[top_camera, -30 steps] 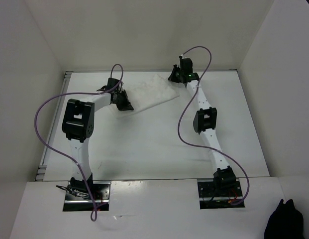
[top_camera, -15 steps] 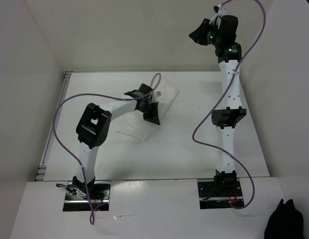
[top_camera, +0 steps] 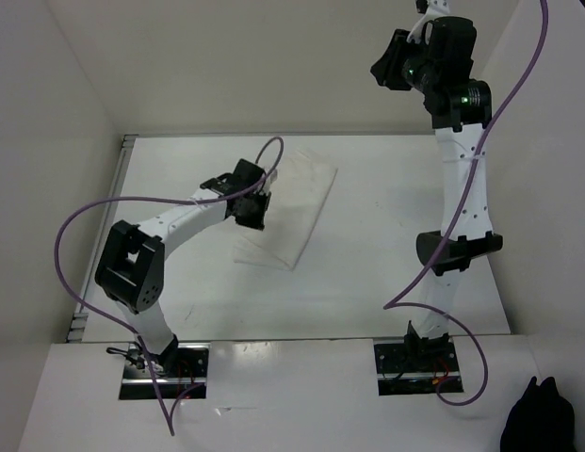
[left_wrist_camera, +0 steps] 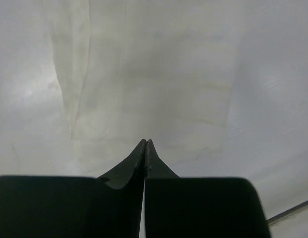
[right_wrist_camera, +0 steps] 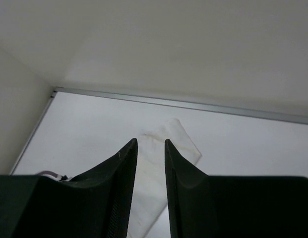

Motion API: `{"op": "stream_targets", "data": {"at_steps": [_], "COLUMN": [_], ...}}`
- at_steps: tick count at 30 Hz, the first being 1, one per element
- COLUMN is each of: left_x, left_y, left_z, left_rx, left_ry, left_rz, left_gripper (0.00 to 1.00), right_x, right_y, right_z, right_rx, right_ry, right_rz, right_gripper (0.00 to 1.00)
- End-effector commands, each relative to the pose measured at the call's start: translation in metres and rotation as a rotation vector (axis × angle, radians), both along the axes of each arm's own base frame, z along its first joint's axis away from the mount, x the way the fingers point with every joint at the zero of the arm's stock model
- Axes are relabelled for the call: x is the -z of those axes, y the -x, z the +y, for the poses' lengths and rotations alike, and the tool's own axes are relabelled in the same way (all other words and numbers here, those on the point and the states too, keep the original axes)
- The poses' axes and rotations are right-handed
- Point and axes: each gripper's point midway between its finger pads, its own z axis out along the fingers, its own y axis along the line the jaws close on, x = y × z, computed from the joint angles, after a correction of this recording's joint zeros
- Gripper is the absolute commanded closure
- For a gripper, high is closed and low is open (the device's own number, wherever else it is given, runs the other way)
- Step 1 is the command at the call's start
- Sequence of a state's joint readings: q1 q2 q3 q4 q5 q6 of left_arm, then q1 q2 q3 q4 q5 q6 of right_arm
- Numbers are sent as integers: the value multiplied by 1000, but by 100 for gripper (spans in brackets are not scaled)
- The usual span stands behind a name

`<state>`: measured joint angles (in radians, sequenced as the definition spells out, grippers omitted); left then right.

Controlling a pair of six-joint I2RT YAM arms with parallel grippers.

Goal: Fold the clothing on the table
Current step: Fold the skirt

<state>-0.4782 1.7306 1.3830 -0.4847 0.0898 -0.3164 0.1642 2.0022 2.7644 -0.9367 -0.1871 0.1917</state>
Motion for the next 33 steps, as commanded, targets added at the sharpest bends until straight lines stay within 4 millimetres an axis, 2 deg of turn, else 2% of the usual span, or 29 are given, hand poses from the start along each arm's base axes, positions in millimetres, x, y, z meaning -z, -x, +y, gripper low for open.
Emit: {"op": "stream_targets", "data": {"at_steps": [1, 2, 3, 5, 6, 7, 10, 11, 13, 19, 23, 25, 26, 27, 29, 30, 32, 33], "left_x": [38, 51, 57, 73, 70, 71, 75, 86, 103, 144, 161, 172, 168, 170, 153, 146, 123, 88], "left_y": [28, 27, 28, 31, 27, 27, 31, 36, 41, 66, 81, 100, 97, 111, 108, 117, 109, 98], "left_z": [29, 31, 34, 47, 47, 54, 55, 58, 61, 46, 16, -7, -26, -45, -80, -103, -133, -170], "left_rx": [19, 13, -2, -34, -56, -72, -67, -60, -60, 26, 129, 216, 255, 311, 391, 444, 496, 542], "left_ry": [-223, -275, -318, -454, -470, -502, -520, -540, -564, -636, -602, -557, -513, -463, -377, -310, -216, -104], "left_rz": [53, 78, 89, 105, 83, 76, 79, 105, 146, 231, 286, 362, 353, 395, 366, 379, 331, 258], "left_gripper": [100, 100, 100, 100, 100, 100, 100, 100, 100, 100, 100, 100, 100, 100, 100, 100, 100, 100], "right_x": [-10, -21, -15, -21, -15, -15, -15, -16, -20, -26, -29, -29, -32, -32, -32, -32, -32, -32], "right_y": [28, 41, 44, 56, 58, 58, 67, 73, 75, 77, 75, 74, 75, 75, 75, 74, 74, 74], "right_z": [-16, -16, -14, -14, -12, -12, -14, -10, -20, -40, -47, -50, -54, -54, -54, -55, -55, -55], "right_rx": [51, 38, 27, 2, -8, -8, -42, -73, -63, -58, -53, -42, -33, -33, -33, -23, -23, -21], "right_ry": [30, 24, 26, 9, 11, 11, 0, -6, -22, -46, -49, -57, -57, -57, -57, -55, -55, -64], "right_rz": [8, -13, 9, 3, 24, 24, 36, 37, 33, 25, 18, 21, 11, 11, 11, 11, 11, 14], "right_gripper": [66, 66, 66, 66, 66, 66, 66, 66, 66, 66, 66, 66, 66, 66, 66, 66, 66, 66]}}
